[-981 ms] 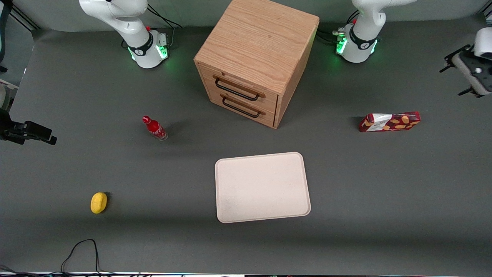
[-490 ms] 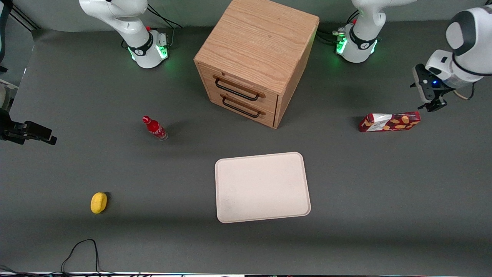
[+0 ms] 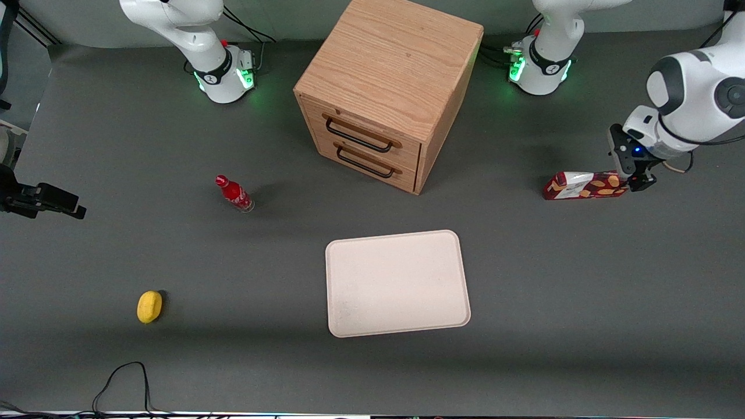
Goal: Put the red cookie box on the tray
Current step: 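Lower the left gripper and close it on the cookie box's end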
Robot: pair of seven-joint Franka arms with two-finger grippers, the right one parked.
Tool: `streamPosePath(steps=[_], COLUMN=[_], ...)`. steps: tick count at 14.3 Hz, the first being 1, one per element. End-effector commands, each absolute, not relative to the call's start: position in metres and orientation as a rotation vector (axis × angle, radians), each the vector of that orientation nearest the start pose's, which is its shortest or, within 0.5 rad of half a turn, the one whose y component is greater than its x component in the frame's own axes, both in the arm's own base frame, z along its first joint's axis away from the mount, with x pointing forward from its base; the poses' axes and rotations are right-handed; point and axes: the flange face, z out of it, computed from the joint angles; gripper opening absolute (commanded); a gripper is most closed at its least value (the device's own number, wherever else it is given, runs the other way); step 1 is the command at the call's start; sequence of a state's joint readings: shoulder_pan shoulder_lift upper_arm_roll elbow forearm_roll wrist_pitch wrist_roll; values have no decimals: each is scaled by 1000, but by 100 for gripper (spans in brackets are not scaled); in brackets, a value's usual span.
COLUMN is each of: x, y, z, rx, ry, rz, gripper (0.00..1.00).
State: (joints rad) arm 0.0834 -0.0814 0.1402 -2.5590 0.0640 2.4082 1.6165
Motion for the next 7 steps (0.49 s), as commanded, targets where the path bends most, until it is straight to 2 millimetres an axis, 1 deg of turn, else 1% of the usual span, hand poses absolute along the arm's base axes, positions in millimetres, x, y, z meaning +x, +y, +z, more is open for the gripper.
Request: streamPosePath(steps=[1,2,6,7], x=[417,413,412,410], y=[92,92,90,90], z=[266,258,240,233], rx=[-2345,-2349,-2340,-2345], ry=[2112,2108,2103,2096], rz=[75,73,61,59], gripper=[97,97,97,97])
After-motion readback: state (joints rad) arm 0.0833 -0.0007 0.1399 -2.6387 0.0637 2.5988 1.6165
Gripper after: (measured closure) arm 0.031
